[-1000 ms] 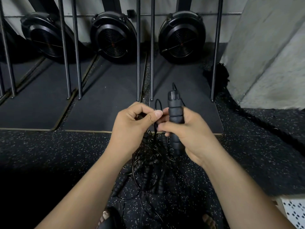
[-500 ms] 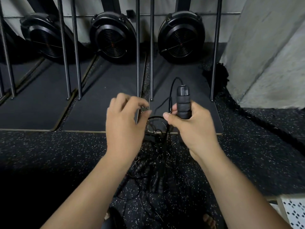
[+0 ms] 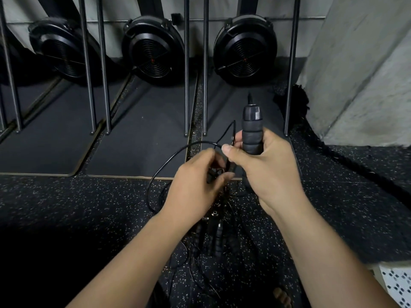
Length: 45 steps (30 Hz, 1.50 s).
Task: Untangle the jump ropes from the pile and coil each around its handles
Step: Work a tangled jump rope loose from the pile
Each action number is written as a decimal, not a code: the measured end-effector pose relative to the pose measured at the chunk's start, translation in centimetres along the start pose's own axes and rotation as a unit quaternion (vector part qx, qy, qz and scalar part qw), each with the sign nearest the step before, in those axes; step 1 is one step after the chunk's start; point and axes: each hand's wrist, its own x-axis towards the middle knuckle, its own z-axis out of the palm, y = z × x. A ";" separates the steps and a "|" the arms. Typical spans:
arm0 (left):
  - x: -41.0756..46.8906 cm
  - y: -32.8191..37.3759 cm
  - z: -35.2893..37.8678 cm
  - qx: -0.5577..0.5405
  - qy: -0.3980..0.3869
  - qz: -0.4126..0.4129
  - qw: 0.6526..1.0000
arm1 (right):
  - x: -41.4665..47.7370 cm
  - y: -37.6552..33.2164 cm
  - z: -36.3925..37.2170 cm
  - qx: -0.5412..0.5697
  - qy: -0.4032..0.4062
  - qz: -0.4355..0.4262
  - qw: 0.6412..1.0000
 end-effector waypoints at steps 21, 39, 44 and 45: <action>-0.1 -2.2 0.7 0.046 -0.107 -0.062 0.991 | -0.9 -1.1 0.6 0.073 -0.018 -0.018 0.997; 0.2 -0.8 -0.4 0.007 -0.162 -0.038 0.986 | 0.7 0.4 -1.3 0.008 -0.098 0.061 0.993; 0.0 -0.9 -0.7 -0.024 -0.205 0.001 0.979 | 1.3 0.6 -1.8 -0.019 -0.028 0.077 0.996; 0.0 -1.0 -0.7 -0.024 -0.203 0.006 0.979 | 1.4 0.7 -1.9 -0.020 -0.016 0.083 0.996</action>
